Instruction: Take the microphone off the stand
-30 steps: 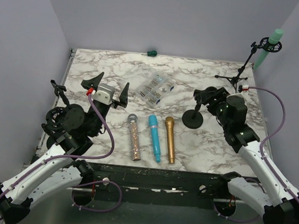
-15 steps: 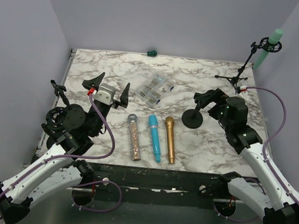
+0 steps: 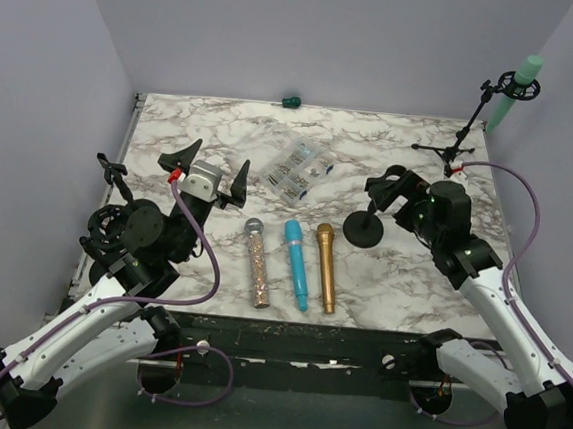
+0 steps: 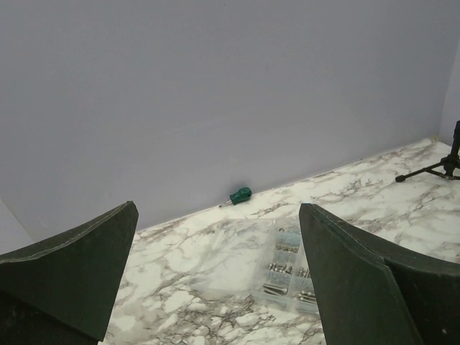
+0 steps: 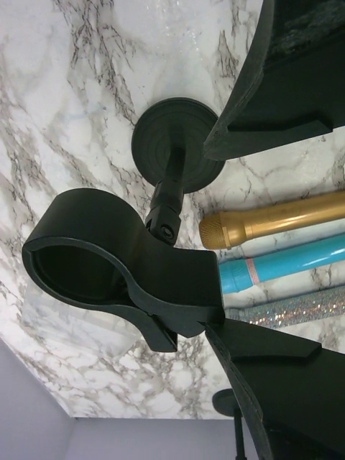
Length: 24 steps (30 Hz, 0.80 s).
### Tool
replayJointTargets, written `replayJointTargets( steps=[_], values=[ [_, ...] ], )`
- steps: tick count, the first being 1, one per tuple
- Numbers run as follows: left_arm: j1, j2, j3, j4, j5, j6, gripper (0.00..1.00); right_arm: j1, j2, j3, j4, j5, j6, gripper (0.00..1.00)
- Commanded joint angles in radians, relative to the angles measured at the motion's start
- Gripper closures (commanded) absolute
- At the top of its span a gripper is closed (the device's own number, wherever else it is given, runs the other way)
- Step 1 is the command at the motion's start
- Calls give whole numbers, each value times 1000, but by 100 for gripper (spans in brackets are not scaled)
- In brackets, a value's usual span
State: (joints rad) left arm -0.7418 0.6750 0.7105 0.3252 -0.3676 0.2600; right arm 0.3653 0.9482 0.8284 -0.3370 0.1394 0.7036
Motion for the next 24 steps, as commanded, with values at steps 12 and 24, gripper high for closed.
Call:
replayJointTargets(
  steps=[12,24],
  values=[
    [-8,-17,10,1,9,-12,1,-2,31,15,159,5,279,0],
    [-10,-16,8,3,15,-21,1,-6,9,-115,249,159,442,9]
  ],
)
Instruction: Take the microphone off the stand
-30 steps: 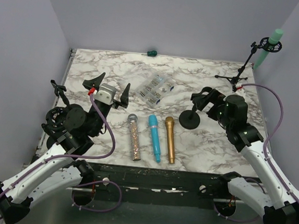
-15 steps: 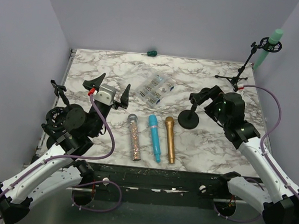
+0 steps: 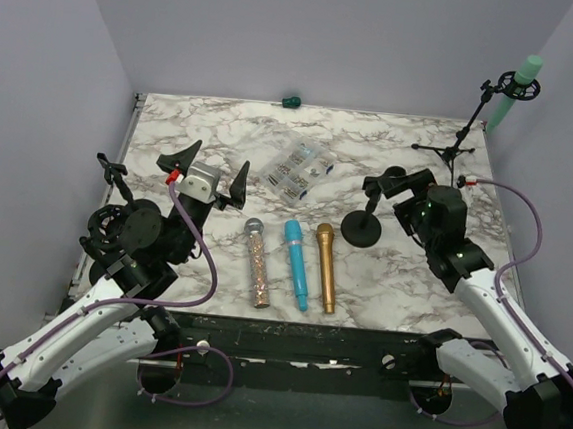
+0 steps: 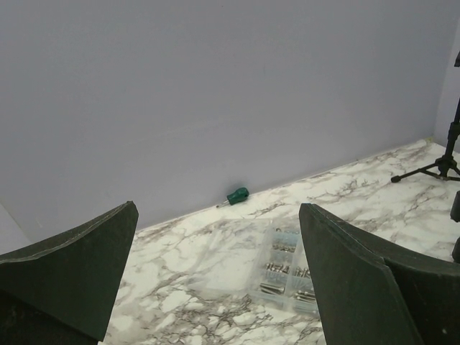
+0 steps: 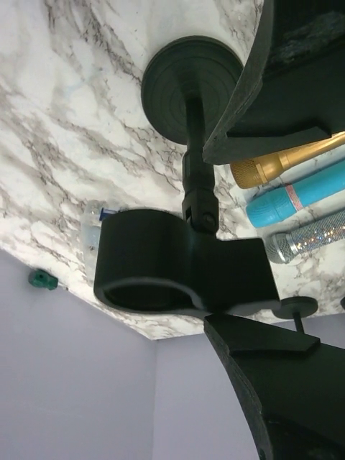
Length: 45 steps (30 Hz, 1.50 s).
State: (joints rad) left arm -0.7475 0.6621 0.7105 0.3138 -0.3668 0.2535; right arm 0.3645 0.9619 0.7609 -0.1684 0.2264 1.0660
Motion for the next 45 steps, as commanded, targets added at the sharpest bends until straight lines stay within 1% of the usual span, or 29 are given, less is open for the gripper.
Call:
replayJointTargets(
  steps=[1,5,10,15,19,21,23,26,30,34,36,41,42,45],
  values=[
    [-4,-1,12,8,20,-19,1,-6,-4,-54,96,77,82,11],
    [-7,-4,7,12,18,-19,1,-14,-14,-80,144,105,99,16],
    [-6,-5,3,19,9,-8,1,-28,-46,-130,240,111,126,17],
    [-6,-8,12,5,30,-23,1,-39,11,-134,319,44,145,21],
    [-6,-5,4,22,0,-1,1,-44,23,-141,354,7,162,29],
    [-6,-5,7,15,6,-1,2,-45,13,-147,361,27,159,35],
    [-6,-3,3,20,14,-5,2,-47,2,-154,362,46,164,37],
    [-6,5,7,16,16,-9,2,-50,1,-150,366,61,160,49],
    [-6,9,9,10,23,-16,2,-56,2,-148,366,80,149,65],
    [-7,17,7,10,17,-14,2,-73,-39,-154,336,147,135,77],
    [-7,20,7,10,20,-15,2,-78,-70,-147,309,209,116,80],
    [-10,24,12,1,29,-27,1,-124,-117,-83,172,364,71,83],
    [-11,22,12,1,32,-28,1,-146,-128,-78,131,376,72,83],
    [-18,26,10,2,28,-27,2,-244,-155,-79,121,355,48,85]
  ],
)
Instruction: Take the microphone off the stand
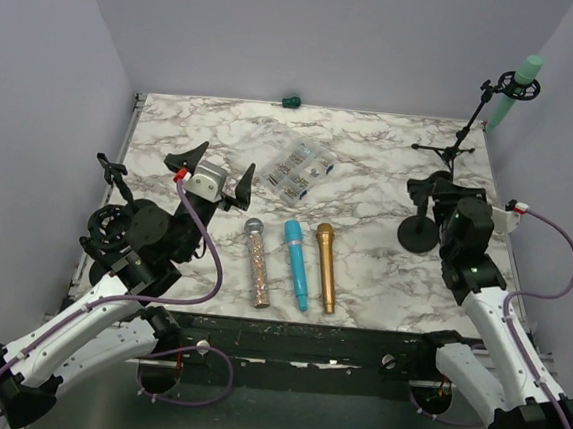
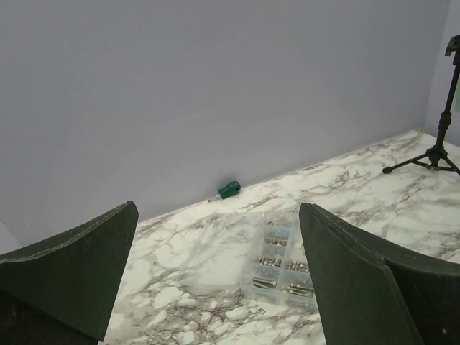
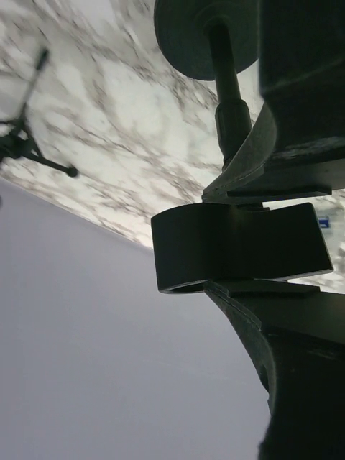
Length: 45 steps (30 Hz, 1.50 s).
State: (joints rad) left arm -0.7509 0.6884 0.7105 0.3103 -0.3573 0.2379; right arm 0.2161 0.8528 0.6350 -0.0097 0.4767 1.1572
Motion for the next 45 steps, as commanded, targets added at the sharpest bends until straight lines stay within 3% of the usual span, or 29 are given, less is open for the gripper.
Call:
replayJointTargets(
  steps=[1,7,10,17,26,39,45],
  values=[
    [-15,4,10,7,15,-9,1,-132,-46,49,-41,82,-48,86],
    [-24,21,10,7,14,-3,2,-459,15,52,-57,-165,-36,93],
    [-26,19,12,4,18,-3,2,-567,10,49,-56,-207,-61,93],
    [-30,11,15,1,26,-12,2,-655,-20,83,-122,-114,-150,88],
    [-38,4,15,1,23,-10,1,-701,11,49,-128,-137,-125,78],
    [-45,-10,17,-2,23,-12,1,-701,15,100,-210,-94,-213,21],
    [-47,-14,17,1,22,-9,2,-701,15,172,-273,-88,-272,0]
  ],
)
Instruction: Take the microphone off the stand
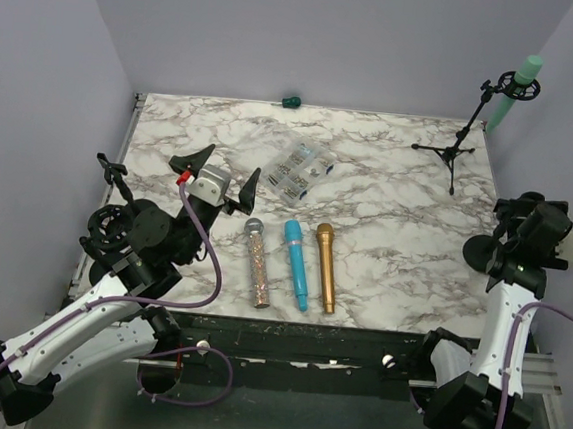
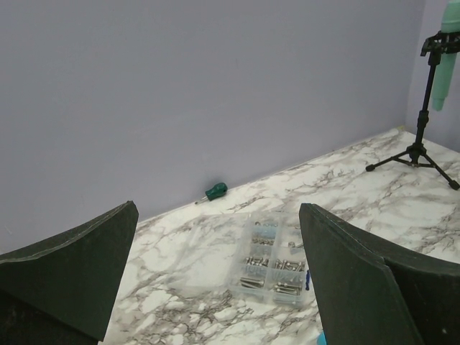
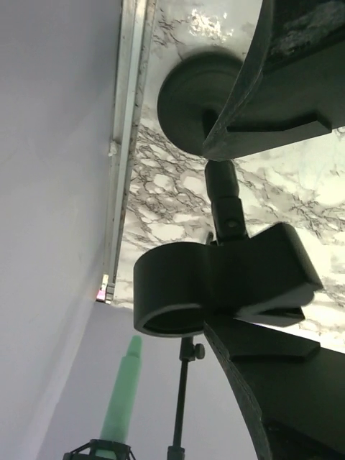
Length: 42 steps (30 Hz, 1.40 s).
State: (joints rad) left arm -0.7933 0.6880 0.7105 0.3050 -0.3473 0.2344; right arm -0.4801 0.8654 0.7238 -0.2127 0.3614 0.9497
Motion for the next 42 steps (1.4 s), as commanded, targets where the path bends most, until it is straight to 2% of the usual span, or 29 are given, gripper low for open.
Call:
replayJointTargets(
  steps=[1,8,15,21,28,30,34,38,42],
  values=[
    [-5,-15,17,6,11,-6,1,-5,3,103,-88,41,-77,0],
    [-8,-27,16,5,14,-9,1,-5,-8,218,-186,107,-103,0],
    [-17,-24,16,5,13,-12,1,-5,-22,283,-183,35,-162,0],
    [-21,-24,18,2,10,-12,2,-5,20,403,-138,-104,-247,0],
    [-22,-31,20,0,8,-6,1,3,230,568,-49,-406,-286,0],
    [-22,-32,20,2,3,-2,2,32,287,599,-12,-431,-298,0],
    [-21,-26,20,3,5,2,2,178,412,689,8,-343,-387,0],
    [-22,-21,18,5,6,5,1,340,533,769,3,-128,-483,0],
    [-21,-18,16,8,2,9,2,384,617,763,45,-2,-495,4]
  ],
)
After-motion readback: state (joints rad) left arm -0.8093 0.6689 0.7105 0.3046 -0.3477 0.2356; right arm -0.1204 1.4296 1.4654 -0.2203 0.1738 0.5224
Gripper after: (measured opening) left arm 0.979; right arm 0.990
